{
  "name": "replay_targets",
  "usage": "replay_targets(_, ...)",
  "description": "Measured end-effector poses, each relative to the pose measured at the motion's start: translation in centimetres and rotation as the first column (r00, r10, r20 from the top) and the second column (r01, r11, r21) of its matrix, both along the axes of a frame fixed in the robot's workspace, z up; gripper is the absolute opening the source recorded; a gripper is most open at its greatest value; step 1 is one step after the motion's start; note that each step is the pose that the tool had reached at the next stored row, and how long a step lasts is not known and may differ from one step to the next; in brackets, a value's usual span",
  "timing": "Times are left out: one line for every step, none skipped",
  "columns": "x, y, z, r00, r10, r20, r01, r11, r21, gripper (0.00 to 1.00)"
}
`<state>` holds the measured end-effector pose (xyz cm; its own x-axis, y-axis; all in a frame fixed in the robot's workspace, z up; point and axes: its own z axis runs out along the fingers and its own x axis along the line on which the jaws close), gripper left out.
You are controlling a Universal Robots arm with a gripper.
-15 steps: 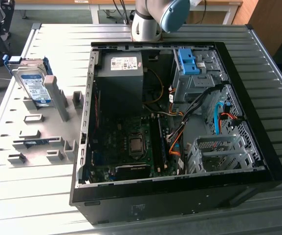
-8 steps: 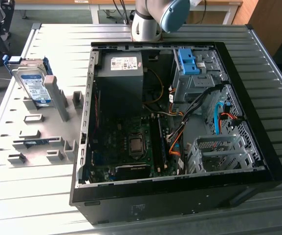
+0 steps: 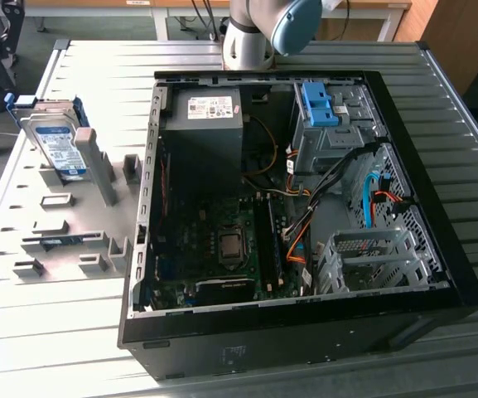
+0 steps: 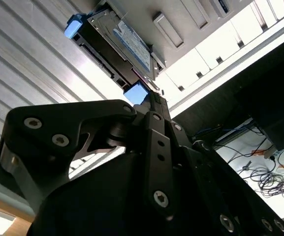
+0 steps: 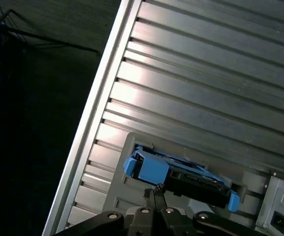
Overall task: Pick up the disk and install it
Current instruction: 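Pick up the disk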
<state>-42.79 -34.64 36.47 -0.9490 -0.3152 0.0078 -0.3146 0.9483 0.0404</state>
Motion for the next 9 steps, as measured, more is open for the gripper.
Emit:
replay_targets(0.00,0.00,0.00,0.9999,0.016,-0.0001,-0.016,0.9999,0.0000,0.11)
replay_targets(0.00,0.00,0.00,0.9994,0.034,-0.0001,-0.034,0.9994,0.0000,0.11)
replay_targets(0.00,0.00,0.00,0.9987,0.051,0.0000,-0.051,0.9987,0.0000,0.11)
replay_targets(0.00,0.00,-0.01,0.9976,0.069,0.0000,-0.069,0.9976,0.0000,0.11)
replay_targets(0.00,0.00,0.00,0.9963,0.086,-0.0001,-0.086,0.9963,0.0000,0.11)
replay_targets(0.00,0.00,0.00,0.9949,0.100,0.0000,-0.100,0.9949,0.0000,0.11)
replay_targets(0.00,0.00,0.00,0.9938,0.111,-0.0001,-0.111,0.9938,0.0000,0.11)
replay_targets(0.00,0.00,0.00,0.9932,0.117,-0.0001,-0.117,0.9932,0.0000,0.11)
replay_targets(0.00,0.00,0.00,0.9930,0.118,0.0000,-0.118,0.9930,0.0000,0.11)
